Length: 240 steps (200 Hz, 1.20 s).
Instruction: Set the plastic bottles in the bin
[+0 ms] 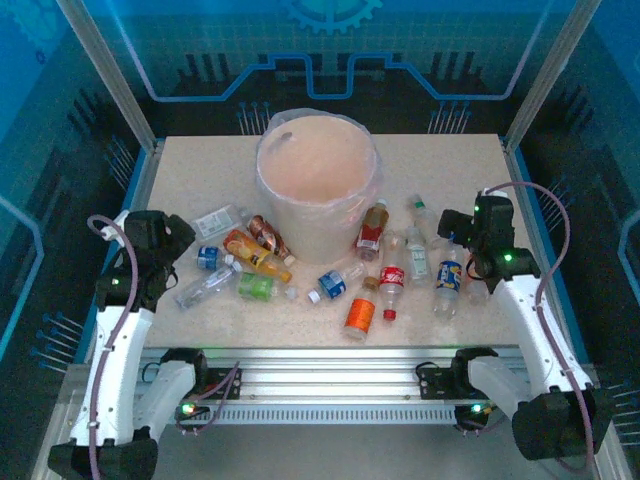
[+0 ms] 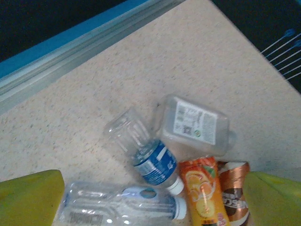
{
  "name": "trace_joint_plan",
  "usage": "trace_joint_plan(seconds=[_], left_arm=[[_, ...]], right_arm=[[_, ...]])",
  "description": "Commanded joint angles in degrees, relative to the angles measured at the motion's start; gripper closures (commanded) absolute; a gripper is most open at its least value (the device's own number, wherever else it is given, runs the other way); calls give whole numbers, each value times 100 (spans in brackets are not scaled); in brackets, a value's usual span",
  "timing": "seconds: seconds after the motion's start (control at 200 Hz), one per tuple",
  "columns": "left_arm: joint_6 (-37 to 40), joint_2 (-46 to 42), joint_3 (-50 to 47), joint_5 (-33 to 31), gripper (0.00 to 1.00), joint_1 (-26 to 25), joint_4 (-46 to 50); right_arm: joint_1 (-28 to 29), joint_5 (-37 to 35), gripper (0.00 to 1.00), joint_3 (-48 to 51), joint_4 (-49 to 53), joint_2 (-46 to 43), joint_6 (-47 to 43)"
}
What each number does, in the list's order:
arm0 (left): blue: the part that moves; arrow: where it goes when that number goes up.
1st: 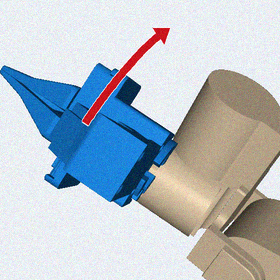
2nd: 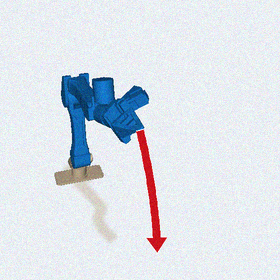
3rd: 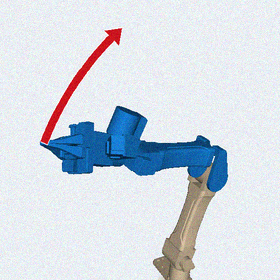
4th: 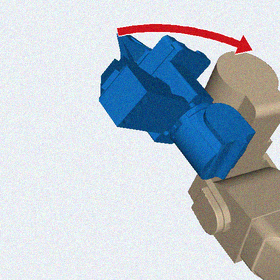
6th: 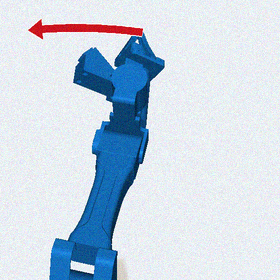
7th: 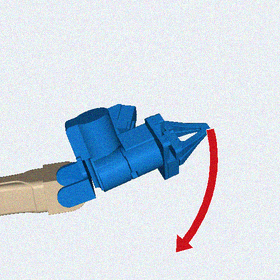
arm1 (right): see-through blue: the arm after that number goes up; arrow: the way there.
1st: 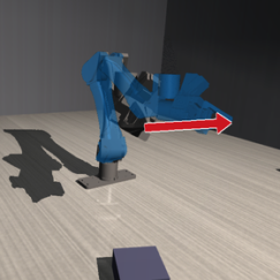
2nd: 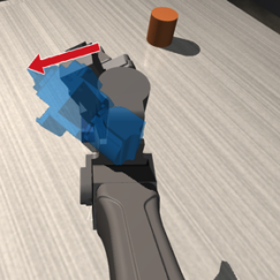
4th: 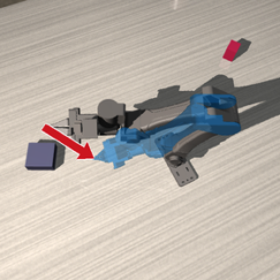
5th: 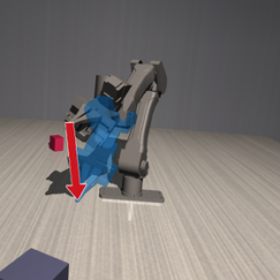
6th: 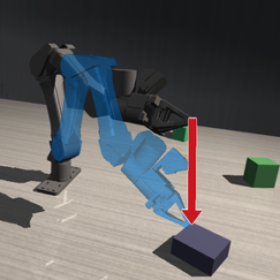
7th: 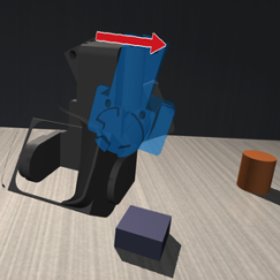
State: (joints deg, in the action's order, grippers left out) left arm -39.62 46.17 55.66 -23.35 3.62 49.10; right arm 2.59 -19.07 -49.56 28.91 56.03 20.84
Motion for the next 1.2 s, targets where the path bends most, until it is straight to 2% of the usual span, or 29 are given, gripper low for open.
trace_joint_plan(seconds=[0.0, 0.245, 0.545, 1.196], left_arm=[[-198, 155, 182, 462, 1, 248, 398], [-483, 476, -21, 1594, 1, 940, 354], [-928, 861, -913, 2842, 1, 1840, -761], [-1185, 2871, -1025, 3012, 1, 2270, -2273]], right_arm=[[36, 34, 0, -297, 276, 128, 165], [76, 127, 0, -300, 309, 250, 174], [84, 204, 0, -260, 292, 301, 161], [142, 260, 0, -325, 361, 382, 339]])
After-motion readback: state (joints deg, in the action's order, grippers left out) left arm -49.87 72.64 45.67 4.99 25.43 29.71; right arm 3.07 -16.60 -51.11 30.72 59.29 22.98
